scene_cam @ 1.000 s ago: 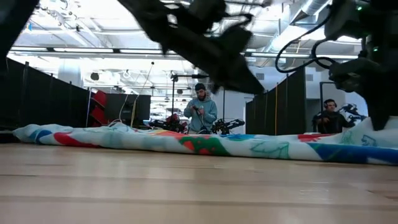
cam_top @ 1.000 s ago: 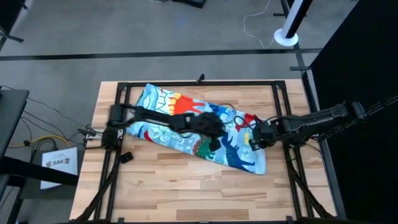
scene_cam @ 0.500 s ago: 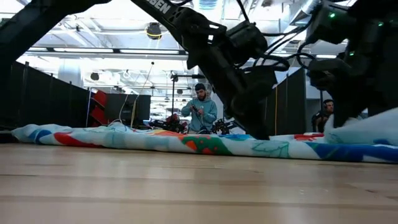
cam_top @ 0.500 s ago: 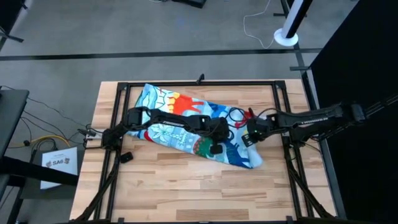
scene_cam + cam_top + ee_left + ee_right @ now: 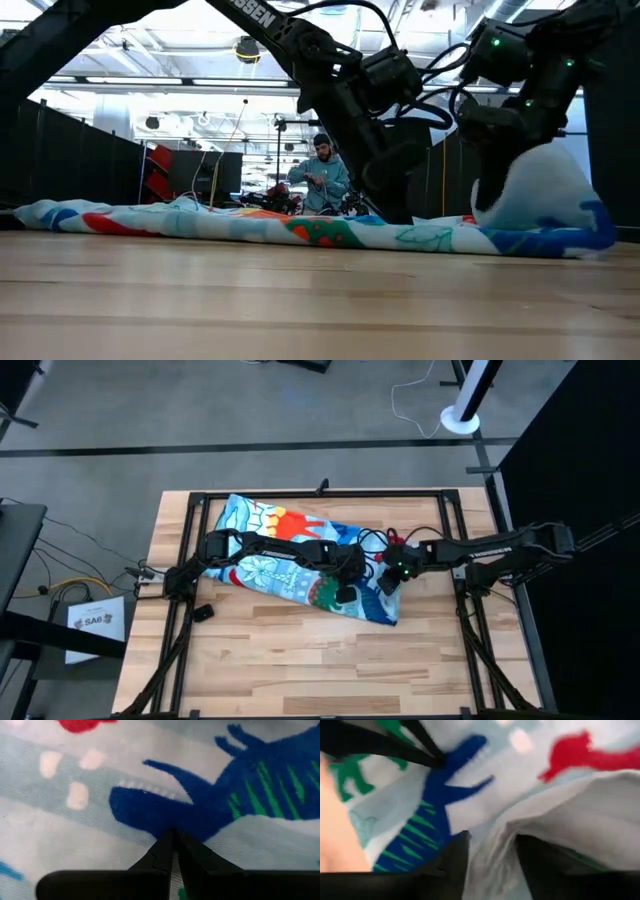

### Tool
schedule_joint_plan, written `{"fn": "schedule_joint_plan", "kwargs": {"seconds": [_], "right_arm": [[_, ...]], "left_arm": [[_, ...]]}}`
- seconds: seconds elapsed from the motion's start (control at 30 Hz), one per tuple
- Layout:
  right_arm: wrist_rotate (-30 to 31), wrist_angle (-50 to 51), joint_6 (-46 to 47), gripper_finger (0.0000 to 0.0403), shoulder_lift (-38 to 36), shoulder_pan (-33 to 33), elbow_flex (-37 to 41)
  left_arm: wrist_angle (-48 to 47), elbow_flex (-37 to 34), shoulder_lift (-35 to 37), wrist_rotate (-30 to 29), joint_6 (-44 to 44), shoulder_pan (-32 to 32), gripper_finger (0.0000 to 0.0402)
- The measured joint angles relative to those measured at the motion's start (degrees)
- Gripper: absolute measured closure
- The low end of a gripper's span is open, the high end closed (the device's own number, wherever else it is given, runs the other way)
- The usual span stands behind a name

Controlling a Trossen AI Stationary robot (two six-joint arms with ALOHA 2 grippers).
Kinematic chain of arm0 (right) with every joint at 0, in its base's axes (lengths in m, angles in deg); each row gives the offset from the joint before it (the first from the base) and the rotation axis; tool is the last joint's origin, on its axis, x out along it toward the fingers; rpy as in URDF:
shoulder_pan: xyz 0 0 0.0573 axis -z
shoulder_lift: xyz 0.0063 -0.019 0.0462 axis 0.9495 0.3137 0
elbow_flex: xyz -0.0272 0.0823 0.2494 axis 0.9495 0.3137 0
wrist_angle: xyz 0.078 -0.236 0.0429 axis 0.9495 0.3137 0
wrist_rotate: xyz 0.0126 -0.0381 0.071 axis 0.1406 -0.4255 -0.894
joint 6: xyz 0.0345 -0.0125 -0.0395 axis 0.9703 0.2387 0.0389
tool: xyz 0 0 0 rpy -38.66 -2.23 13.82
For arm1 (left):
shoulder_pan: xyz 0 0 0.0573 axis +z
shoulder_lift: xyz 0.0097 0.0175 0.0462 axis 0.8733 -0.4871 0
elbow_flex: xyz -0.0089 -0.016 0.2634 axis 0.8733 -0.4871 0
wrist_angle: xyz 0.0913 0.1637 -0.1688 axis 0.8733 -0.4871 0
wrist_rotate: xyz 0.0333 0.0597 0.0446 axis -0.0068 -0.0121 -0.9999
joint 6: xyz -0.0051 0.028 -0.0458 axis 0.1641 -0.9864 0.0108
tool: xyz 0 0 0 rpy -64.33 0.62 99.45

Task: Roll towel
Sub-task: Roll the multicolor dinosaur print towel

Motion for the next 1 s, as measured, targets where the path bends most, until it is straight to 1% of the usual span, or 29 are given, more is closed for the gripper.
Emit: {"fn": "schedule_joint_plan", "kwargs": {"seconds": [0.13,0.23,0.37,0.47,0.6,0.7,0.8,0.9,1.0], "right_arm": [[0.4,-4.5,-8.1,0.0192,-0.7,0.4,0.0],[0.5,-7.8,-15.6,0.0173,0.8,1.5,0.0],[0.6,-9.1,-26.0,0.0170,3.2,3.5,0.0],[0.5,-8.3,-33.3,0.0169,2.8,3.7,-0.1],[0.4,1.1,-39.9,0.0169,-2.1,2.9,-2.2],[0.4,9.0,-42.3,0.0169,-7.7,2.7,-4.3],[1.0,16.4,-42.5,0.0169,-13.0,2.8,-5.0],[3.5,17.1,-41.4,0.0171,-14.8,3.9,-5.0],[3.6,17.2,-40.8,0.0182,-13.2,5.6,-5.0]], "left_arm": [[-0.7,0.0,0.0,0.0,0.4,0.0,0.0389],[-1.2,0.0,0.3,0.0,0.8,0.1,0.0389],[-1.6,0.0,0.5,0.0,2.0,0.1,0.0389],[-4.1,1.1,0.5,-0.5,2.6,0.1,0.0389],[-4.6,1.3,0.5,-1.7,3.2,0.0,0.0389],[-5.0,1.3,0.5,-2.0,3.4,0.1,0.0389],[-5.2,1.3,0.5,-2.1,4.3,0.1,0.0389],[-5.2,1.3,0.5,-2.1,4.7,0.1,0.0389],[-5.3,1.4,0.5,-2.1,4.8,0.1,0.0389]]}}
